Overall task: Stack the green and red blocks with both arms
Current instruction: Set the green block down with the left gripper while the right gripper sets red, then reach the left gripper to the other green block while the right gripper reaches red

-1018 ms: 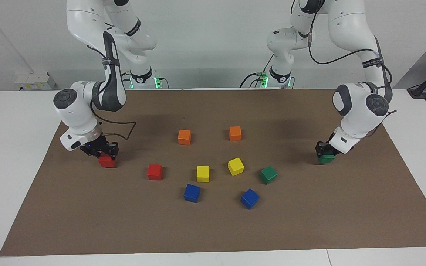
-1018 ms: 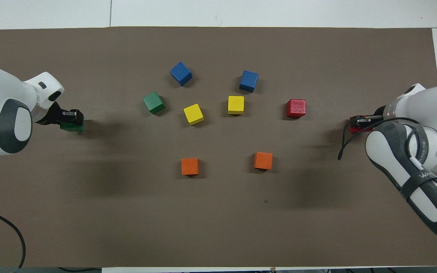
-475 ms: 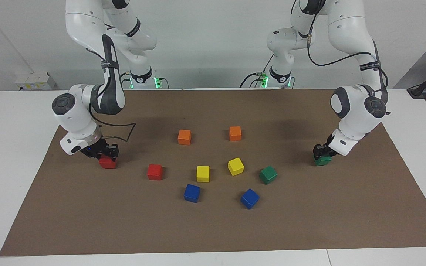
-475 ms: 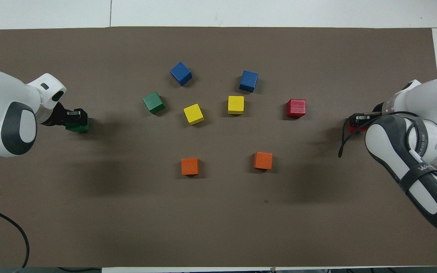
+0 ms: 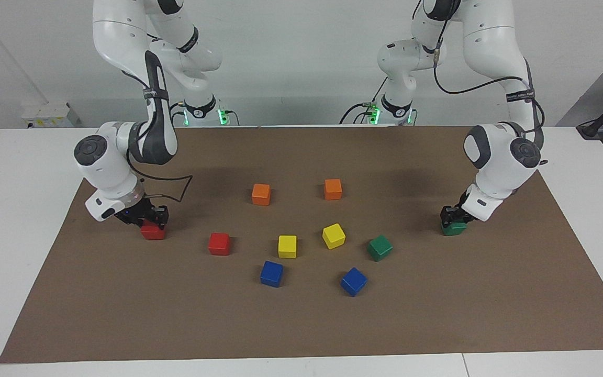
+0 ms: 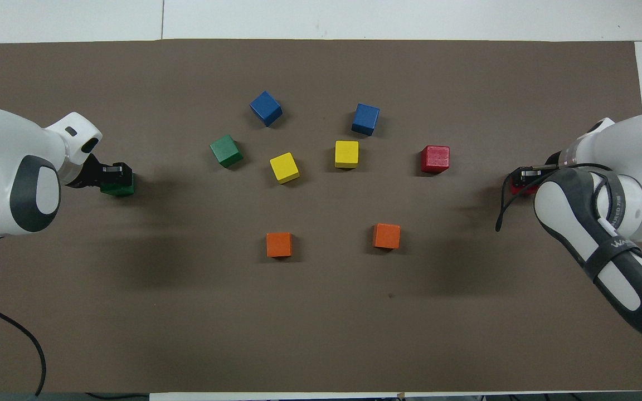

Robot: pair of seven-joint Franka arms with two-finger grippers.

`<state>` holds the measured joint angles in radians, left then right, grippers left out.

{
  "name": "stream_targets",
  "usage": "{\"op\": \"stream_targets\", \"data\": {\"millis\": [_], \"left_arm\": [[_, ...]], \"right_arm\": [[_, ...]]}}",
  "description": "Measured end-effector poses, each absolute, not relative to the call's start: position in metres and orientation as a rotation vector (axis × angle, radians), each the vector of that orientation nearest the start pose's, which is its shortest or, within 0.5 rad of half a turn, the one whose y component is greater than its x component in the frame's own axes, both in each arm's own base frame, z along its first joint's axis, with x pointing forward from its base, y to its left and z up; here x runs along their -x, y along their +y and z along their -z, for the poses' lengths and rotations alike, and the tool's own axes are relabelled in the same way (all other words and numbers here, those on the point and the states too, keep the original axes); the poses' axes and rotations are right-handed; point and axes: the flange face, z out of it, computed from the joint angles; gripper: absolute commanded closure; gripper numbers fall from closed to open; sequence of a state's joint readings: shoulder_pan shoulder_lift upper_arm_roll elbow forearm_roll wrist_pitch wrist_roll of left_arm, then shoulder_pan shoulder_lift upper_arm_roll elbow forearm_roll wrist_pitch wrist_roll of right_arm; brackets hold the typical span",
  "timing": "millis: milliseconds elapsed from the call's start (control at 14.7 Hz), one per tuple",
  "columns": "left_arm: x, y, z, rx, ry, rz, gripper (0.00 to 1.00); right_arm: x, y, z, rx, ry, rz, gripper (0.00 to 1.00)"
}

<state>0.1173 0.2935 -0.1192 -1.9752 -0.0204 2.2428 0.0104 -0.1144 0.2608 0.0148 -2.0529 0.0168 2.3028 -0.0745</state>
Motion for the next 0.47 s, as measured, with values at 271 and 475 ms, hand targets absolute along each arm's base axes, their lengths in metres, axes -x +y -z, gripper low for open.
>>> {"op": "stream_targets", "data": {"millis": [271, 475], "left_arm": [[-0.608, 0.000, -0.329, 3.192, -0.006, -0.016, 0.00], [-0.622, -0.014, -0.361, 3.195, 0.011, -0.006, 0.00]], "right_arm": [[-0.584, -0.058, -0.309, 3.124, 0.058, -0.015, 0.03], [-0.584, -0.058, -0.308, 3.123, 0.058, -0.020, 0.00]]}}
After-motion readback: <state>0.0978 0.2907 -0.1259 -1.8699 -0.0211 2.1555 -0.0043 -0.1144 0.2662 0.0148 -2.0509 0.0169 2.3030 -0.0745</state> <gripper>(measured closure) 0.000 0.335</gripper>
